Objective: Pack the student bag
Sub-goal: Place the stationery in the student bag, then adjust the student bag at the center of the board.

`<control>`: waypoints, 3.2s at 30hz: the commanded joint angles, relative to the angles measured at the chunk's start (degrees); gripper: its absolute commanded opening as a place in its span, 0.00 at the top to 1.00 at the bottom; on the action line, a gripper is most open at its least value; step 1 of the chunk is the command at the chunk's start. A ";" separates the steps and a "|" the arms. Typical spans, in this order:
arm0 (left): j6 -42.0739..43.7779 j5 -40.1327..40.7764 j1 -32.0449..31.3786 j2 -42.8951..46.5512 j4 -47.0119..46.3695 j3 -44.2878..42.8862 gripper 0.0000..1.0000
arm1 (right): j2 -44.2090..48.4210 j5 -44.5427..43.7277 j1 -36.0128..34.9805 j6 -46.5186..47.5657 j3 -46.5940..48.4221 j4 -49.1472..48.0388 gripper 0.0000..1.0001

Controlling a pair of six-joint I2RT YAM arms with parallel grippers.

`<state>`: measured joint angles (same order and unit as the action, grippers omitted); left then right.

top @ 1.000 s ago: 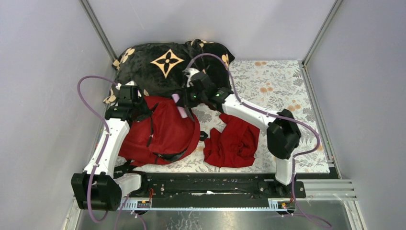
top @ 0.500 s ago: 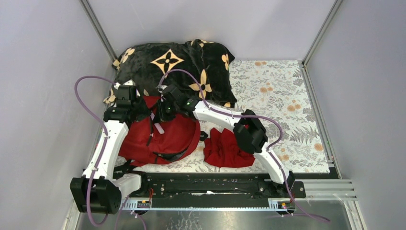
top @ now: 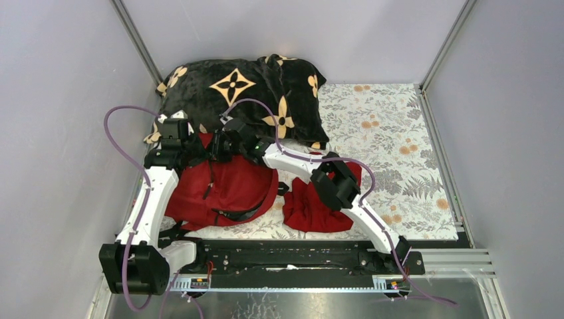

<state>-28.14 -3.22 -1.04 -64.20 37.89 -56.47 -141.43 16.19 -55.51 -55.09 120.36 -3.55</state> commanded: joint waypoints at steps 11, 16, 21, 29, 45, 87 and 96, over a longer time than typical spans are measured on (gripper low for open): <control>1.17 -2.38 -0.90 -0.39 0.32 -0.82 1.00 | 10.50 2.38 1.89 2.96 -11.10 -11.73 0.52; 0.84 -1.75 -0.74 -0.50 0.30 -1.01 1.00 | 17.28 2.17 2.30 8.40 -16.92 -9.50 0.52; -0.28 -3.82 -0.29 -1.63 -0.74 -0.55 1.00 | 22.91 -0.16 3.47 15.41 -19.26 -2.71 0.51; -3.20 -7.75 -0.28 -5.91 -4.87 0.29 1.00 | 30.96 -4.76 7.94 20.99 -31.44 -1.10 0.57; -4.86 5.73 -3.53 -9.40 -9.65 0.98 0.48 | 35.52 -12.85 8.78 29.15 -39.65 6.43 0.56; -2.94 18.47 -5.88 -12.34 0.03 -5.66 0.49 | 33.05 -20.41 4.86 22.20 -52.27 5.17 1.00; -1.27 14.44 -5.73 -16.10 0.48 -5.30 0.46 | 33.70 -18.90 5.11 22.64 -53.89 4.08 1.00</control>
<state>-30.98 10.57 -7.07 -78.72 37.52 -61.14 -109.86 -0.91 -51.22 -33.30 67.29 -0.38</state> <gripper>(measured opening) 0.533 0.009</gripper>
